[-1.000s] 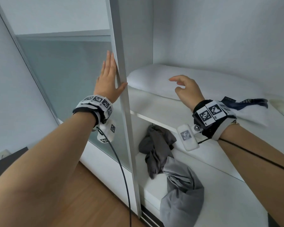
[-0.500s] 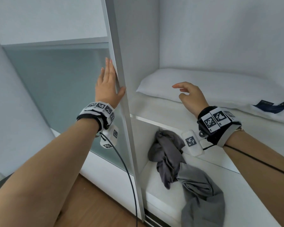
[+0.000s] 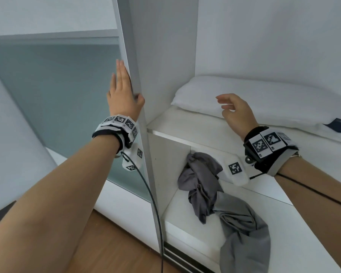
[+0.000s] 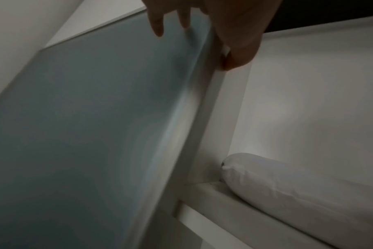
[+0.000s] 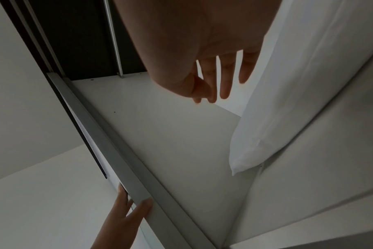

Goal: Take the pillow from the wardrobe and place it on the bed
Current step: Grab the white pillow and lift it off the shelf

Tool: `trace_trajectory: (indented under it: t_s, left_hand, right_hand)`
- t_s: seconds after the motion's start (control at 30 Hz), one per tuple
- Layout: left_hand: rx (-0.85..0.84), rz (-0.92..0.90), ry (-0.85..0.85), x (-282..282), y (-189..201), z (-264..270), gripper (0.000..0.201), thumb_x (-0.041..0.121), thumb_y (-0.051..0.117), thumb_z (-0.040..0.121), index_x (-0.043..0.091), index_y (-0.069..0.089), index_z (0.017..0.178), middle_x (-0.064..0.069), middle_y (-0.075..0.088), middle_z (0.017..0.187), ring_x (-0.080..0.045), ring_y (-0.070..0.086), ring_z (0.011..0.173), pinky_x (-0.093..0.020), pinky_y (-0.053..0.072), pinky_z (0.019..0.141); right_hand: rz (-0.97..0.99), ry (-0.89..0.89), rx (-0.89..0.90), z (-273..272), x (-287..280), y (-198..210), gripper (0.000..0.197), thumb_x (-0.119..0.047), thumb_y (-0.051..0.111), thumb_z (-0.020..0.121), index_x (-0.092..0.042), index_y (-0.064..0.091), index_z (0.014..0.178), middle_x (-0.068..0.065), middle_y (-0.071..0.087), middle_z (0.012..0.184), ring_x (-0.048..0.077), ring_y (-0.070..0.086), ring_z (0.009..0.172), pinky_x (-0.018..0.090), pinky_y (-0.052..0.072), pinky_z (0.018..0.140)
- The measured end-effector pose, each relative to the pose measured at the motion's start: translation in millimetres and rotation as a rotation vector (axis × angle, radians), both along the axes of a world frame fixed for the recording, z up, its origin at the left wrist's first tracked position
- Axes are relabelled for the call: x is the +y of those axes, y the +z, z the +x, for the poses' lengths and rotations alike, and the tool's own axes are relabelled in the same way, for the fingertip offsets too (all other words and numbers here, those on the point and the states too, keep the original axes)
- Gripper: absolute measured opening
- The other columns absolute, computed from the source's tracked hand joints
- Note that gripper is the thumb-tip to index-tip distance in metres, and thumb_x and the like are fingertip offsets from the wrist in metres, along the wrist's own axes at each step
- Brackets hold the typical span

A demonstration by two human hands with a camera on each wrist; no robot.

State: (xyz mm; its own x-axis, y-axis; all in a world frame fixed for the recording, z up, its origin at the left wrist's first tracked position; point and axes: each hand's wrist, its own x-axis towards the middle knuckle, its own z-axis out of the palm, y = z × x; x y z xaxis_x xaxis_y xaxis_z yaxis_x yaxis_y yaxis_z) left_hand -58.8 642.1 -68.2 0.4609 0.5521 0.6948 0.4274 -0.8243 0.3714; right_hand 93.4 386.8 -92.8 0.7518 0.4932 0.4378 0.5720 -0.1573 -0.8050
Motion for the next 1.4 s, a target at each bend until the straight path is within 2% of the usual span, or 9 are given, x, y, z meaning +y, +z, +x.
trace_trajectory:
  t_s: [0.2,0.3,0.5,0.73,0.87,1.1,1.23,1.33,1.4]
  left_hand:
    - [-0.215,-0.041,0.015,-15.8,-2.3,21.6,0.091,0.022,0.05,0.075,-0.005,0.003,0.149,-0.019,0.004,0.16,-0.031,0.014,0.148,-0.027,0.013,0.118]
    - [-0.267,-0.002,0.08,-35.7,4.7,33.3,0.089,0.022,0.046,0.074,0.0,0.006,0.15,-0.02,0.003,0.16,-0.035,0.01,0.148,-0.034,0.011,0.119]
    - [-0.112,0.182,0.052,-87.2,17.8,74.9,0.08,0.018,0.042,0.077,0.015,0.013,0.152,-0.009,0.011,0.161,-0.028,0.014,0.149,-0.051,0.009,0.118]
    - [0.045,-0.156,-0.051,-100.3,3.8,144.3,0.077,0.027,0.049,0.085,0.016,0.012,0.151,-0.009,0.016,0.16,-0.03,0.026,0.143,-0.048,0.026,0.113]
    - [0.182,-0.29,-0.037,-97.2,-1.3,186.0,0.076,0.038,0.049,0.088,0.016,0.012,0.151,-0.009,0.015,0.159,-0.032,0.024,0.143,-0.051,0.026,0.113]
    - [0.314,-0.524,0.061,-67.0,3.3,247.8,0.081,0.057,0.046,0.083,0.017,0.017,0.148,-0.015,0.021,0.153,-0.039,0.023,0.14,-0.056,0.023,0.111]
    - [0.381,-0.693,0.062,-42.5,-8.0,270.6,0.102,0.07,0.046,0.062,0.015,0.018,0.144,-0.023,0.034,0.146,-0.044,0.036,0.133,-0.054,0.03,0.107]
    - [0.47,-0.709,0.045,-26.2,-14.9,277.2,0.118,0.08,0.047,0.057,0.012,0.015,0.148,-0.022,0.038,0.147,-0.043,0.04,0.133,-0.051,0.032,0.11]
    - [0.527,-0.696,-0.003,-20.6,-14.9,277.9,0.108,0.083,0.048,0.053,0.014,0.039,0.136,-0.018,0.052,0.135,-0.04,0.053,0.12,-0.049,0.041,0.104]
  right_hand:
    - [-0.029,-0.019,-0.007,14.1,-8.1,1.9,0.047,0.005,0.042,0.083,-0.016,0.059,0.12,-0.004,0.059,0.116,0.016,0.057,0.106,0.024,0.043,0.09]
    - [-0.026,-0.028,-0.01,24.7,-20.3,4.1,0.046,0.005,0.041,0.083,-0.017,0.06,0.119,-0.004,0.058,0.116,0.016,0.057,0.105,0.023,0.042,0.088]
    - [-0.028,-0.093,-0.008,55.8,-61.8,10.0,0.044,0.002,0.042,0.083,-0.019,0.062,0.116,-0.004,0.06,0.116,0.014,0.057,0.102,0.015,0.042,0.081]
    - [-0.049,-0.323,0.014,103.2,-124.3,12.7,0.034,-0.009,0.049,0.085,-0.015,0.061,0.116,0.001,0.063,0.117,0.013,0.054,0.106,0.031,0.045,0.097]
    - [-0.154,-0.571,0.04,135.6,-158.7,14.0,0.034,-0.022,0.051,0.084,-0.024,0.059,0.117,-0.001,0.061,0.125,0.024,0.051,0.122,0.042,0.038,0.105]
    - [-0.317,-0.828,0.327,185.6,-215.3,22.3,0.079,-0.049,0.064,0.08,-0.014,0.031,0.144,0.018,0.035,0.148,0.04,0.04,0.133,0.045,0.038,0.104]
    - [-0.394,-0.826,0.511,193.6,-221.0,18.0,0.105,-0.062,0.069,0.071,-0.005,0.021,0.146,0.02,0.045,0.143,0.039,0.051,0.124,0.037,0.045,0.082]
    - [-0.479,-0.845,0.553,198.8,-221.8,14.8,0.109,-0.064,0.071,0.068,-0.003,0.024,0.145,0.021,0.048,0.141,0.037,0.055,0.119,0.033,0.042,0.073]
    - [-0.52,-0.848,0.561,202.7,-220.5,11.3,0.105,-0.068,0.075,0.056,-0.007,0.041,0.134,0.02,0.058,0.124,0.032,0.062,0.101,0.034,0.045,0.075]
